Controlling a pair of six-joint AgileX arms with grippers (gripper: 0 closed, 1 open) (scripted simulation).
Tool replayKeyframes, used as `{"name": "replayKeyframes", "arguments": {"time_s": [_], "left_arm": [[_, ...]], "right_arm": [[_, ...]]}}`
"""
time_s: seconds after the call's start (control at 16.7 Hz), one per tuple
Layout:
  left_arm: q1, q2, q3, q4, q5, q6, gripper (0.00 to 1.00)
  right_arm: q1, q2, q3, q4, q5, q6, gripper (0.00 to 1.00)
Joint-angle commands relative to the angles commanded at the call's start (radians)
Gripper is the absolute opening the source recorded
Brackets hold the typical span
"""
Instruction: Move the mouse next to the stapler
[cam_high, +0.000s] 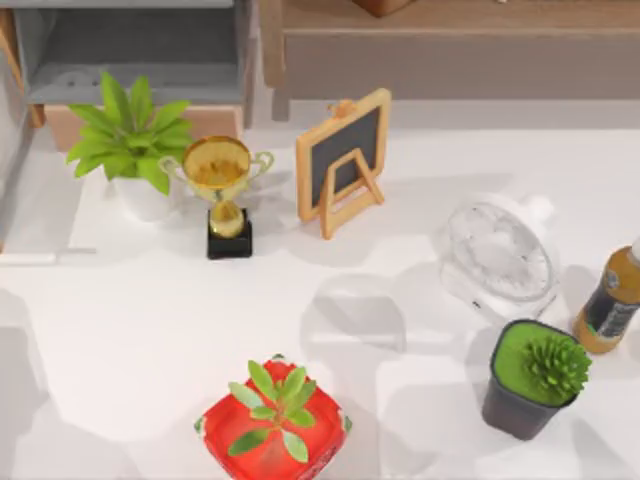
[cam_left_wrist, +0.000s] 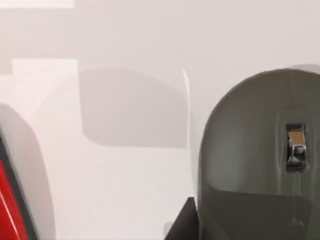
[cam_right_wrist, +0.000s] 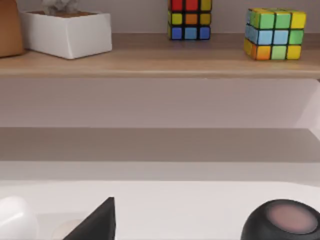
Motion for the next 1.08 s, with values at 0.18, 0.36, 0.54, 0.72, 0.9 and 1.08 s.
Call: {"name": "replayKeyframes", "arguments": {"time_s": [0.18,0.36,0.54,0.72,0.9,1.08], "left_arm": [[0.000,0.000,0.000,0.000,0.000,0.000,0.30],[0.000,0.000,0.000,0.000,0.000,0.000,0.53],[0.000,0.000,0.000,0.000,0.000,0.000,0.75],[0.000,0.000,0.000,0.000,0.000,0.000,0.98],[0.000,0.000,0.000,0.000,0.000,0.000,1.00],[0.000,0.000,0.000,0.000,0.000,0.000,1.00]], "right_arm": [[0.000,0.000,0.000,0.000,0.000,0.000,1.00],[0.000,0.000,0.000,0.000,0.000,0.000,1.00],[0.000,0.000,0.000,0.000,0.000,0.000,1.00],[0.000,0.000,0.000,0.000,0.000,0.000,1.00],[0.000,0.000,0.000,0.000,0.000,0.000,1.00],[0.000,0.000,0.000,0.000,0.000,0.000,1.00]]}}
